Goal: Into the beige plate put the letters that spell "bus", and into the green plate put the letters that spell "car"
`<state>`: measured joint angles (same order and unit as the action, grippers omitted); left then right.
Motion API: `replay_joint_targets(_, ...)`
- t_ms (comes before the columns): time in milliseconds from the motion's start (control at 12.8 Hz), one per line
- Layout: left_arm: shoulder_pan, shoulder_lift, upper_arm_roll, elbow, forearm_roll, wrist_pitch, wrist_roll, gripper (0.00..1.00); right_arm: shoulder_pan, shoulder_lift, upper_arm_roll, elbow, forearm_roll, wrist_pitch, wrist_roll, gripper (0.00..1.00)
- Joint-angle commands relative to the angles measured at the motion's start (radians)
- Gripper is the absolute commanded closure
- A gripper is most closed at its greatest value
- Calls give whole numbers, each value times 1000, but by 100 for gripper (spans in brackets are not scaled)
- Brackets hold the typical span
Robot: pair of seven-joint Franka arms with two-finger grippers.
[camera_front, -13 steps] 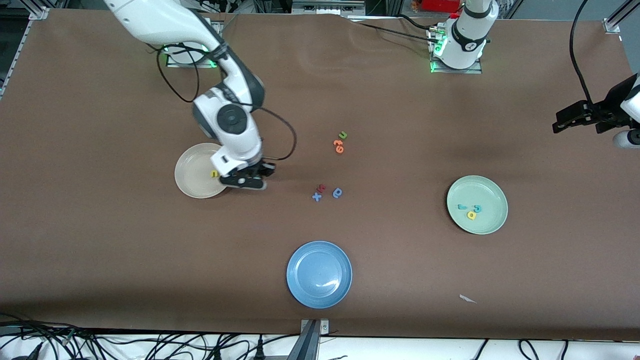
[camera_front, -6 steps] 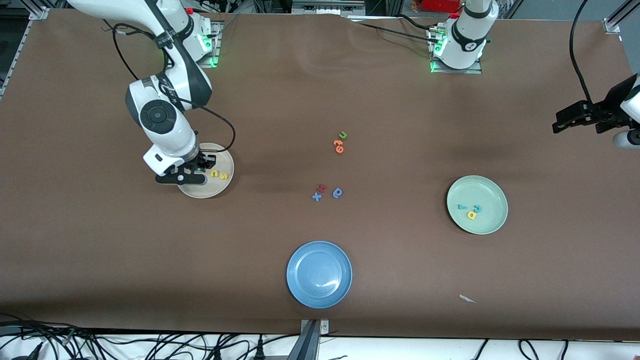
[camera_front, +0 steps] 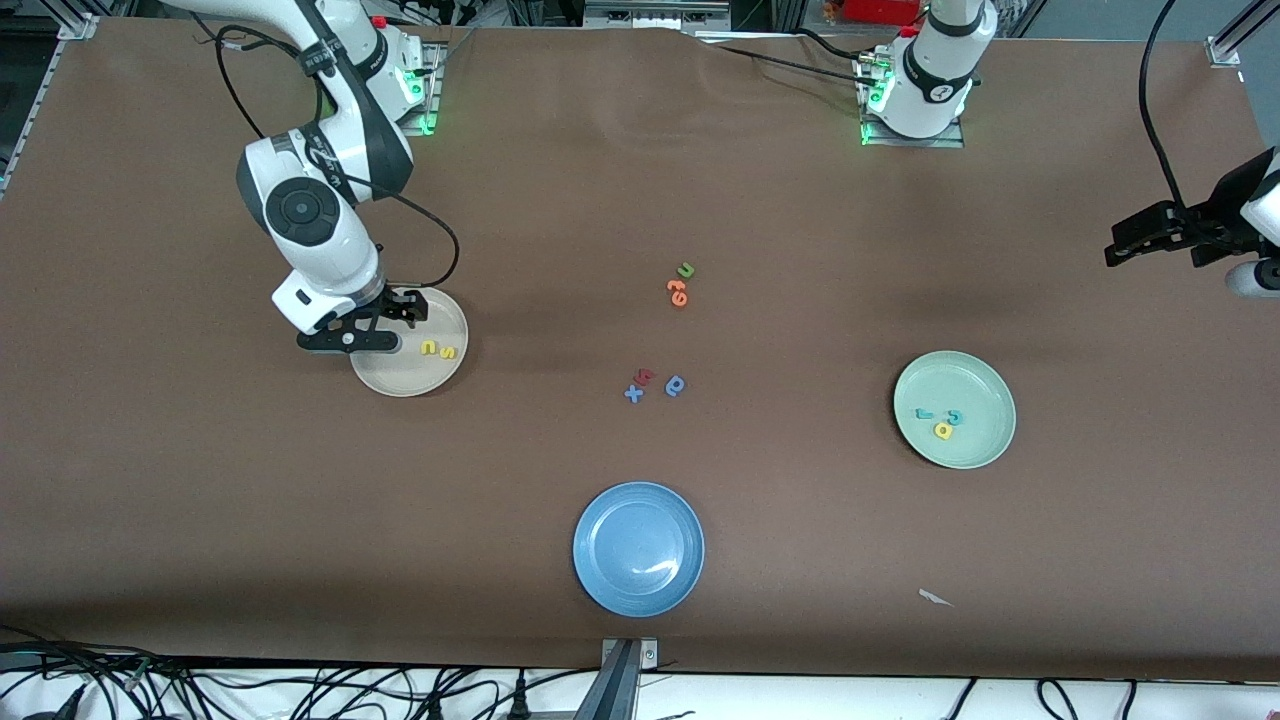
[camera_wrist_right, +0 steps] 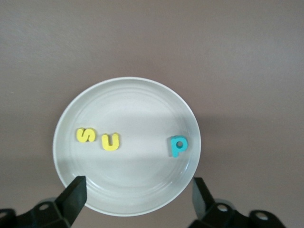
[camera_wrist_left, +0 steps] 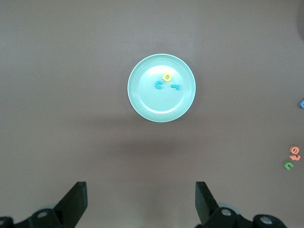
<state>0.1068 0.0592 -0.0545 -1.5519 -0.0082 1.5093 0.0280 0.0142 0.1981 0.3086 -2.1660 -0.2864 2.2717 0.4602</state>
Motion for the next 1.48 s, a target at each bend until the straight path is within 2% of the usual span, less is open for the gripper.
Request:
replay_joint_targets(0, 7, -7, -5, -4, 21, 0, 23, 0, -19, -49, 44, 35, 85, -87, -14, 0)
replay_joint_targets(312, 7, -7, -5, -4, 21, 0, 23, 0, -19, -13, 49, 274, 102, -305, -34, 0)
replay_joint_targets(468, 7, -6, -5, -5, 21, 2, 23, 0, -19, -11, 38, 391, 118, -421, -116, 0)
replay_joint_targets(702, 7, -6, -5, -4, 21, 2, 23, 0, -16, -61, -90, 555, 260, -630, -315, 0)
replay_joint_targets(858, 7, -6, -5, -5, 21, 2, 23, 0, -16, -136, -175, 563, 285, -664, -388, 0)
replay_joint_targets(1092, 7, -4, -5, -5, 21, 2, 23, 0, -16, -212, -252, 549, 296, -724, -500, 0)
replay_joint_targets(1248, 7, -4, -5, -4, 21, 2, 23, 0, -17, -214, -278, 552, 293, -788, -520, 0)
replay_joint_targets(1404, 7, -4, -5, -4, 21, 2, 23, 0, -19, -191, -289, 574, 283, -779, -517, 0)
